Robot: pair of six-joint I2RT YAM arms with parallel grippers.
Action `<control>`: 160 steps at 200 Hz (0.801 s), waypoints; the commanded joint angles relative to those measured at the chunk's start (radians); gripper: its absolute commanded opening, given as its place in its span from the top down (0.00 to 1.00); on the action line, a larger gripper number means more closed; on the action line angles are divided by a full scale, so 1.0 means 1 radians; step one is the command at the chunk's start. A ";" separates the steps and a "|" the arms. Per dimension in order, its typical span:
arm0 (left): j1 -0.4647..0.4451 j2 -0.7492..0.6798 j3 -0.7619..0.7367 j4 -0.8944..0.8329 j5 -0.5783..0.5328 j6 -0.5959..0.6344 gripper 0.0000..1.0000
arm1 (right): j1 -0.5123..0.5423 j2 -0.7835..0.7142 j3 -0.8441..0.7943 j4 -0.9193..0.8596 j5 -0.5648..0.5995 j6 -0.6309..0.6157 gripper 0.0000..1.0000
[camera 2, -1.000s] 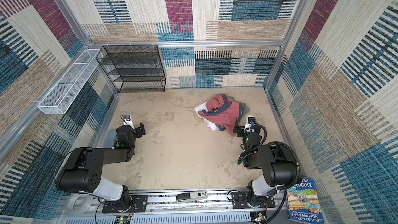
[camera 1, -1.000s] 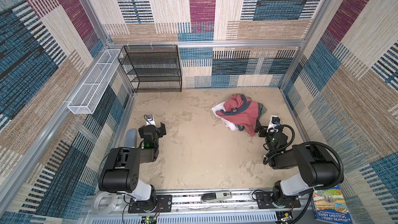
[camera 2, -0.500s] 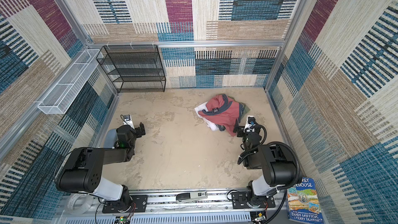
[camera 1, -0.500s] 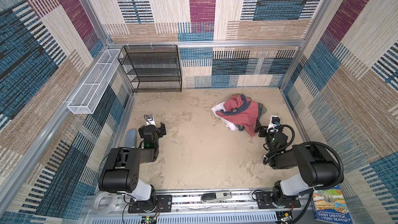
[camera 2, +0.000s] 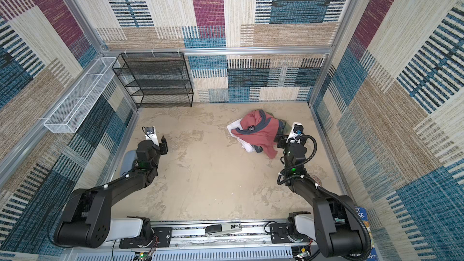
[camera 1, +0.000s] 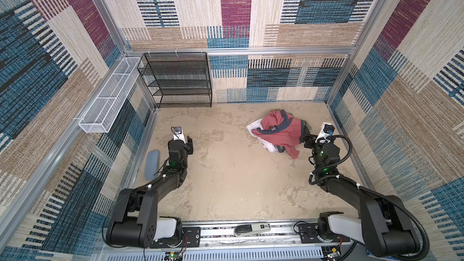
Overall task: Pick out a specific cloth from the pile
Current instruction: 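Reach the right gripper to the white shirt under the pink shirt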
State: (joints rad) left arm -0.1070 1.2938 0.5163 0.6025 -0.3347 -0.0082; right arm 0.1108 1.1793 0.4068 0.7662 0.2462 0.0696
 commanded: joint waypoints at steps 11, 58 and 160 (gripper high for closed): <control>-0.030 -0.061 0.096 -0.359 -0.009 -0.128 0.40 | 0.123 -0.060 0.128 -0.336 0.050 0.030 0.14; -0.177 -0.064 0.248 -0.707 0.009 -0.302 0.47 | 0.277 0.008 0.284 -0.638 -0.064 0.075 0.27; -0.250 -0.132 0.274 -0.829 0.126 -0.428 0.47 | 0.376 0.228 0.358 -0.810 -0.233 0.161 0.49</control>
State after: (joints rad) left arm -0.3565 1.1706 0.7815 -0.1982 -0.2531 -0.3950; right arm 0.4847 1.3739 0.7334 -0.0032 0.0380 0.2039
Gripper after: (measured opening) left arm 0.527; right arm 0.512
